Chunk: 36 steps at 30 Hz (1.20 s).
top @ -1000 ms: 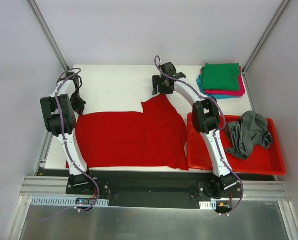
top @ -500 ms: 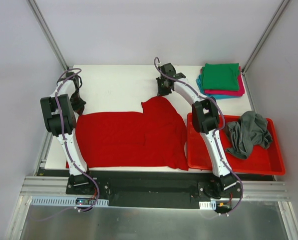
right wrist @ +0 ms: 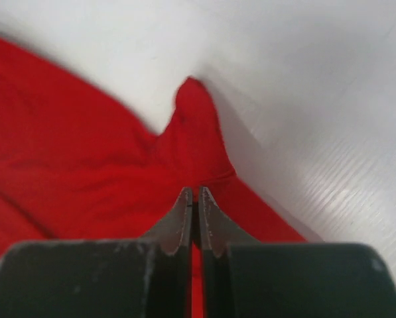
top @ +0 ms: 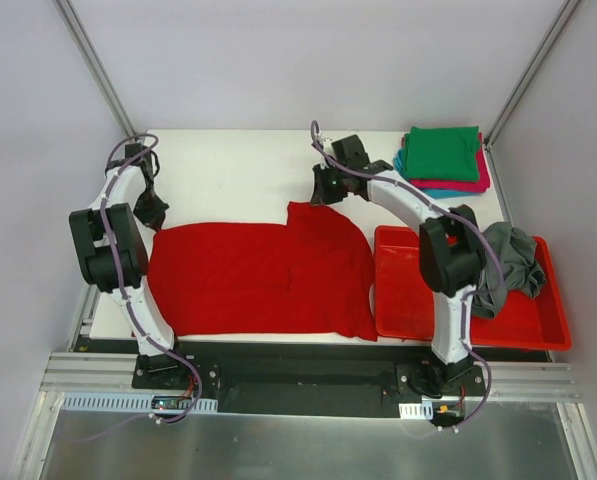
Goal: Fold and stack the t-shirts
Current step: Grap the side of the flattened tshirt furthest away from the robot with both arms, then fold the other side of the tshirt into a rectangle
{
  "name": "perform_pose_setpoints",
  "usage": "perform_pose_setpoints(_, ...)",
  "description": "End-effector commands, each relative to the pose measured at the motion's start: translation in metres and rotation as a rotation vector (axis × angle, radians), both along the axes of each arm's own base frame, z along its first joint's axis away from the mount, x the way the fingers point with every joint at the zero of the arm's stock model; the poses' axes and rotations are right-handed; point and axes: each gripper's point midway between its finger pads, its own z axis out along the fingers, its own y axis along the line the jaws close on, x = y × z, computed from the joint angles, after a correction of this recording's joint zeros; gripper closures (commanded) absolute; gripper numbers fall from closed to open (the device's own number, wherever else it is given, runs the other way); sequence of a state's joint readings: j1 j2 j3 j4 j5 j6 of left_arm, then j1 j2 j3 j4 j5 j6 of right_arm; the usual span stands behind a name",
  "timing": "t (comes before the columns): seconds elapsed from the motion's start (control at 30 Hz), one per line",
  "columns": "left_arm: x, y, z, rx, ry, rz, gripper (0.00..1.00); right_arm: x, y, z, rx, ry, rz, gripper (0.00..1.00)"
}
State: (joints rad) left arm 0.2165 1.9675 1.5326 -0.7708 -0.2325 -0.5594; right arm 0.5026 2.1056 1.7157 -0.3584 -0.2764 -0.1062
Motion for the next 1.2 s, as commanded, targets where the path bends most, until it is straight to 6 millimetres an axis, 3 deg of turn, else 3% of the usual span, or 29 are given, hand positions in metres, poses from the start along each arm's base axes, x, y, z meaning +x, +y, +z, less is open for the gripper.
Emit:
perform_pose_setpoints(0.0,-0.034,-0.006,0.020,0.015,-0.020,0.012,1.00,-0.042,0.015,0.066,0.151,-0.100,0.124,1.00)
perform_pose_setpoints(0.2,-0.076,-0.027,0.008,-0.046,-0.049,0.044,1.00,-0.111,0.007,0.064,0.129,-0.088,0.169,0.99)
perform_pose_setpoints(0.43,-0.114,-0.037,0.004,-0.047,-0.094,0.072,1.00,-0.161,-0.012,0.061,0.097,-0.092,0.154,1.00)
perform_pose_setpoints(0.57,-0.126,-0.035,0.009,-0.019,-0.130,0.101,1.00,-0.177,-0.026,0.063,0.074,-0.103,0.130,1.00)
perform_pose_setpoints(0.8,-0.140,-0.010,0.019,0.038,-0.187,0.247,1.00,-0.190,-0.047,0.070,0.035,-0.111,0.101,1.00)
perform_pose_setpoints(1.17,-0.155,-0.009,0.005,0.011,-0.169,0.304,1.00,-0.210,-0.060,0.042,0.023,-0.047,0.088,1.00)
